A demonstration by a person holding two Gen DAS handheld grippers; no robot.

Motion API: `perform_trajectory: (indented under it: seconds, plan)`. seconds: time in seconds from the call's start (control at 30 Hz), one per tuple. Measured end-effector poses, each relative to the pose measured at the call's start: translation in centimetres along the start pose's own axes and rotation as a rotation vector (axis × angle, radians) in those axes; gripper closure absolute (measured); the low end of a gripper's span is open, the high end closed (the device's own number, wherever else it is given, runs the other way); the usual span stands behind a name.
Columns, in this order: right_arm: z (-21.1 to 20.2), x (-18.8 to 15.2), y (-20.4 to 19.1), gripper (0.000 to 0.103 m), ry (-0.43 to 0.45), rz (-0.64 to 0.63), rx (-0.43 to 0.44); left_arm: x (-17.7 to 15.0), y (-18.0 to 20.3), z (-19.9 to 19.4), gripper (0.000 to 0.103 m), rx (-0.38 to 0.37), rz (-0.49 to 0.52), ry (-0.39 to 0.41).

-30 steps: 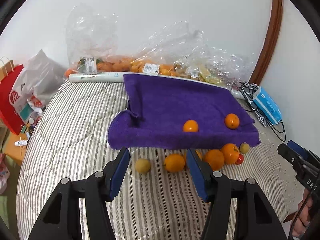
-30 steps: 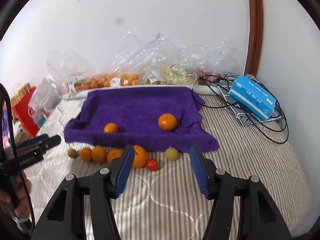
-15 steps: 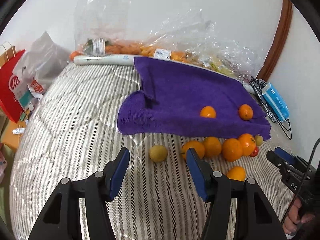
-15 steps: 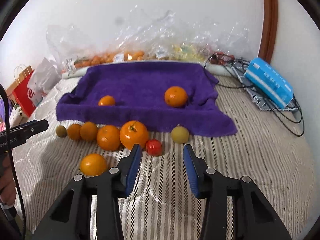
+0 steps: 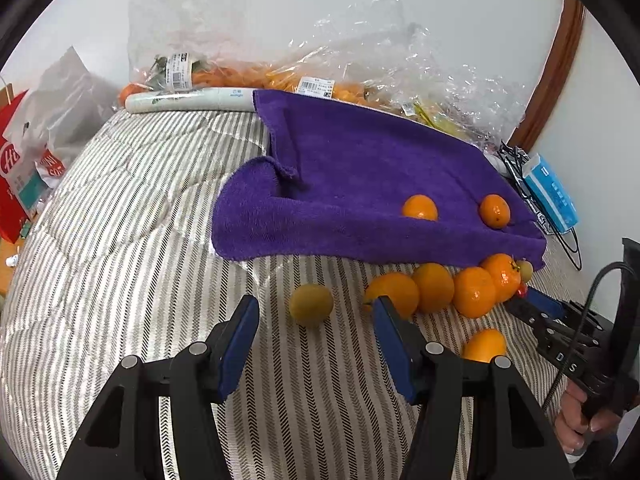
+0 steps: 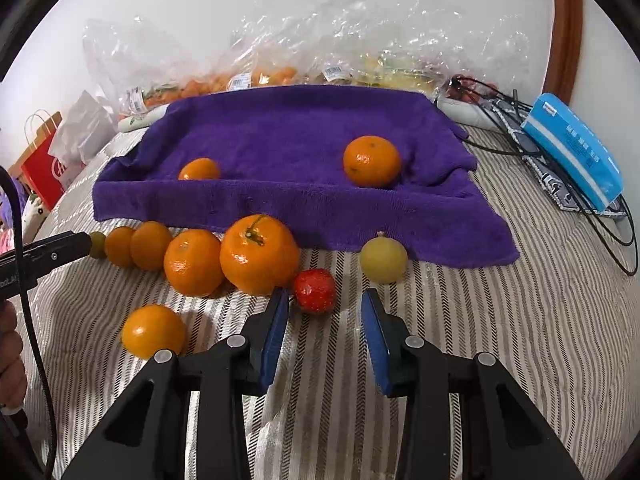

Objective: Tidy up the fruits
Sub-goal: 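Grasp the red tomato with the right tool while the left tool grasps the yellow-green fruit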

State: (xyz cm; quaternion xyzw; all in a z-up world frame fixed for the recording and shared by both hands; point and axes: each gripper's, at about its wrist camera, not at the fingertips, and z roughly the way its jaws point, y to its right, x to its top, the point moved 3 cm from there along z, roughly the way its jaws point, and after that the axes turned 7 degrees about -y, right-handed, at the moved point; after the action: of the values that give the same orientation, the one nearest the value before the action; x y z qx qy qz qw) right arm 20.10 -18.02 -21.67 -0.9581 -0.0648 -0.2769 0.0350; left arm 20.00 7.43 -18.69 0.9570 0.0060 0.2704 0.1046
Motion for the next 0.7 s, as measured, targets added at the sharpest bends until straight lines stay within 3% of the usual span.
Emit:
perform_trajectory:
  seconds: [0.13, 0.2, 0.43, 0.57, 0.6, 0.7]
  plan:
    - [0.5, 0.2, -0.1, 0.069, 0.003, -0.024, -0.009, 0.0, 0.1, 0.0, 0.046, -0.002, 0.010, 0.008]
    - [0.5, 0.4, -0.1, 0.076, 0.006, -0.027, -0.001, 0.0, 0.0, 0.0, 0.046, -0.001, 0.007, 0.009]
    - [0.0, 0.1, 0.4, 0.076, 0.018, -0.028, 0.003, 0.0, 0.2, 0.5, 0.046, 0.030, 0.020, 0.014]
    - [-0.7, -0.4, 1.2, 0.076, 0.027, -0.006, -0.001, 0.2, 0.2, 1.7, 0.049, 0.043, 0.012, -0.022]
    - [-0.8, -0.6, 1.3, 0.076, 0.030, -0.004, -0.004, 0.3, 0.3, 1.8, 0.051, 0.049, 0.015, -0.014]
    - [-0.8, -0.9, 1.8, 0.076, 0.030, 0.003, -0.005, 0.3, 0.6, 2.0, 0.075, 0.068, 0.027, 0.005]
